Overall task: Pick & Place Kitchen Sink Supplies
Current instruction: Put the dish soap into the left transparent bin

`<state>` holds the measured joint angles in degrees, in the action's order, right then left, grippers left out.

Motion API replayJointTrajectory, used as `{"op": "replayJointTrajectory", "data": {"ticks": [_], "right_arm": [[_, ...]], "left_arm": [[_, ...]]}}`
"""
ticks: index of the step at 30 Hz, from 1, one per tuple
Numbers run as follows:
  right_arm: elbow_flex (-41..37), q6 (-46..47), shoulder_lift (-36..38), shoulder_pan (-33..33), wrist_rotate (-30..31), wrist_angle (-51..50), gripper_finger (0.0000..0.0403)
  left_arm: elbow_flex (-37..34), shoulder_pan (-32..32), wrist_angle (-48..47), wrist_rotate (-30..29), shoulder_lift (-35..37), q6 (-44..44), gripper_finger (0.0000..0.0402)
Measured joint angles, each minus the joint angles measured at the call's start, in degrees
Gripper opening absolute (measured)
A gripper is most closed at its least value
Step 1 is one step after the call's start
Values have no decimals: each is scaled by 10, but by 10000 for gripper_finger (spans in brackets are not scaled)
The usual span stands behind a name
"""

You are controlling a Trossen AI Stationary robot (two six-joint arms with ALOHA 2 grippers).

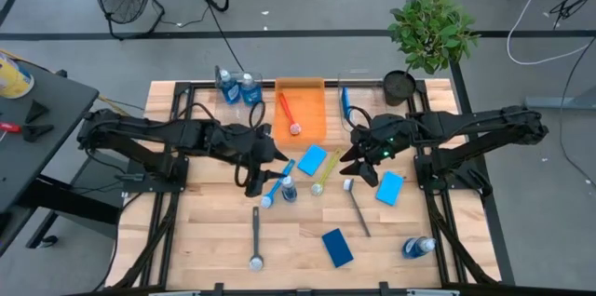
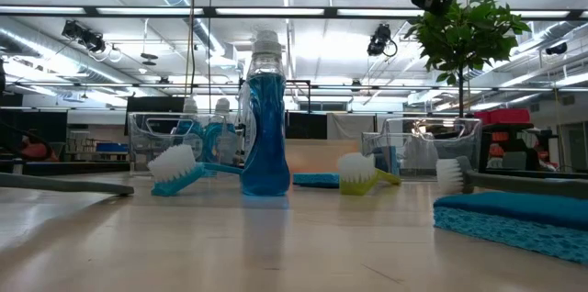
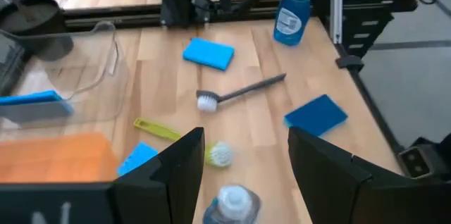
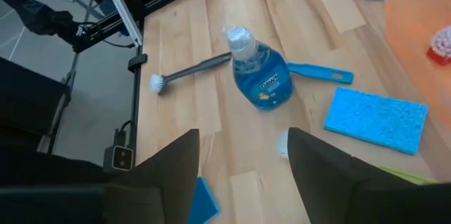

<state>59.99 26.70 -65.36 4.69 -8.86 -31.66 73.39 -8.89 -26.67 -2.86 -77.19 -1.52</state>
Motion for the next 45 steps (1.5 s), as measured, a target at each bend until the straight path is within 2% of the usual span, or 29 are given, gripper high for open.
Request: {"op": "replayJointTrajectory", "data": {"ticks": [11,18,26,38,45], "right_arm": [[0,13,0,3,9,0,217],[0,11,0,3,19,-5,217],[0,10,0,3,20,-10,217],[0,-11,1,3,24,-11,217],[0,-75,18,19,54,-9,217]], "left_arm": [[1,0,-18,67,-63,117,209],[1,0,-51,64,-94,181,209],[1,1,-48,47,-124,247,209],[1,8,-52,26,-137,259,207],[1,14,-54,37,-137,254,182]]}}
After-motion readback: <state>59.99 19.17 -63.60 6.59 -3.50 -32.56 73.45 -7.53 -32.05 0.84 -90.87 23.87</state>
